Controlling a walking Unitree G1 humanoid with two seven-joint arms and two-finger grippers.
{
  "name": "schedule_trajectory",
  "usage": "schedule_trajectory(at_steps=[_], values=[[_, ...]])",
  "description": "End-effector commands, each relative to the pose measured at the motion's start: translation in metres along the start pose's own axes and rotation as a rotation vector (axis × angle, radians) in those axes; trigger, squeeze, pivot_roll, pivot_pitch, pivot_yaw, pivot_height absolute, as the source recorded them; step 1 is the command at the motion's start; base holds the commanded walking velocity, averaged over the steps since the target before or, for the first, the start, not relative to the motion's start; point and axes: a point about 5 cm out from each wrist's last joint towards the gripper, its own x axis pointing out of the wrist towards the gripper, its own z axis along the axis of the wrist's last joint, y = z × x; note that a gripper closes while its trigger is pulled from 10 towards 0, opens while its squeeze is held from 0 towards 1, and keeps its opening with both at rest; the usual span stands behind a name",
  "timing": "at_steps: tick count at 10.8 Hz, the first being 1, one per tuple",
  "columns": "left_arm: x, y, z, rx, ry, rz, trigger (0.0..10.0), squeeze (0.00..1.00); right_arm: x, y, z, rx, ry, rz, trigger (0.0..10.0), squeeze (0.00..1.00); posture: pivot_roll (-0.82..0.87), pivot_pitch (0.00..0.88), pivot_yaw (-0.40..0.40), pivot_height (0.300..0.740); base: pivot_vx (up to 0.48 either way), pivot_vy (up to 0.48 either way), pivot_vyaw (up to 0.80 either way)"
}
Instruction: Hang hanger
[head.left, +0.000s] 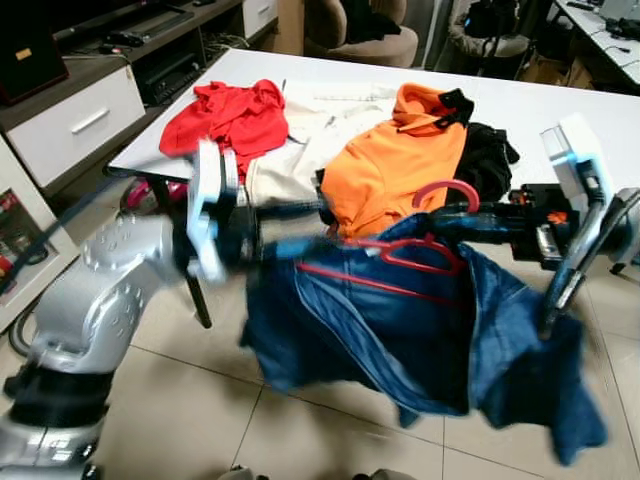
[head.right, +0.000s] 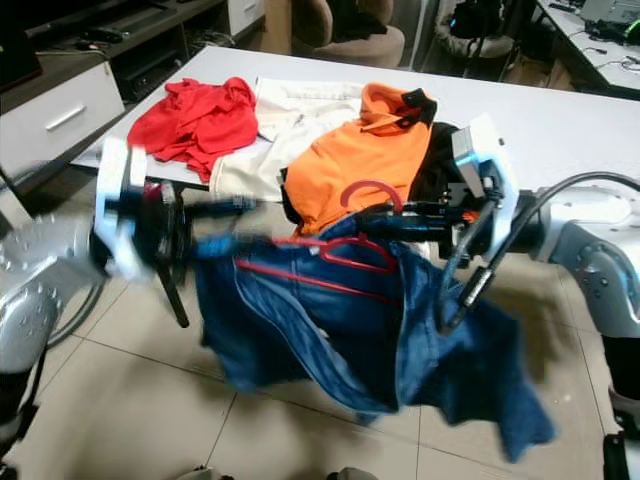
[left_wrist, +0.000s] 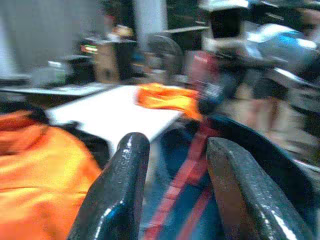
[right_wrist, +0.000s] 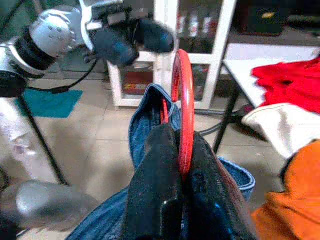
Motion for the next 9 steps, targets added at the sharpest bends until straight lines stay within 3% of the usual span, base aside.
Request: schedule_trajectory(at_steps=[1,3,4,5,7,8,9], values=[[-0.010,0.016,0.004,0.044,0.025,0.146,10.0,0.00,0.000,-0.005,0.003,-0.049,0.004,-0.060,0.0,0.00,-0.17,0.000,-0.004,0.740,0.000,0.000,0.00],[-0.031,0.042,0.002,0.046,0.086,0.419,10.0,0.00,0.005,-0.009,-0.006,-0.084,0.021,-0.152,0.0,0.00,-0.17,0.000,0.001,0.740,0.000,0.000,0.00],[-0.044,0.053,-0.004,-0.002,0.116,0.601,10.0,0.00,0.013,-0.011,-0.012,-0.088,-0.008,-0.226,0.0,0.00,-0.16,0.000,0.004,0.740,0.000,0.000,0.00],[-0.050,0.056,-0.014,-0.020,0.147,0.723,10.0,0.00,0.020,-0.010,-0.016,-0.089,-0.032,-0.262,0.0,0.00,-0.15,0.000,0.003,0.740,0.000,0.000,0.00],[-0.028,0.038,-0.025,-0.010,0.200,0.673,10.0,0.00,0.029,-0.007,-0.020,-0.098,-0.060,-0.284,0.0,0.00,-0.15,0.000,0.009,0.740,0.000,0.000,0.00],[-0.022,0.033,-0.021,-0.113,0.148,0.634,10.0,1.00,0.029,-0.009,-0.020,-0.110,-0.061,-0.305,0.0,0.00,-0.15,0.000,0.010,0.740,0.000,0.000,0.00],[-0.008,0.023,-0.016,-0.110,0.153,0.565,10.0,1.00,0.028,-0.016,-0.018,-0.129,-0.083,-0.358,0.0,0.00,-0.15,0.000,0.004,0.740,0.000,0.000,0.00]])
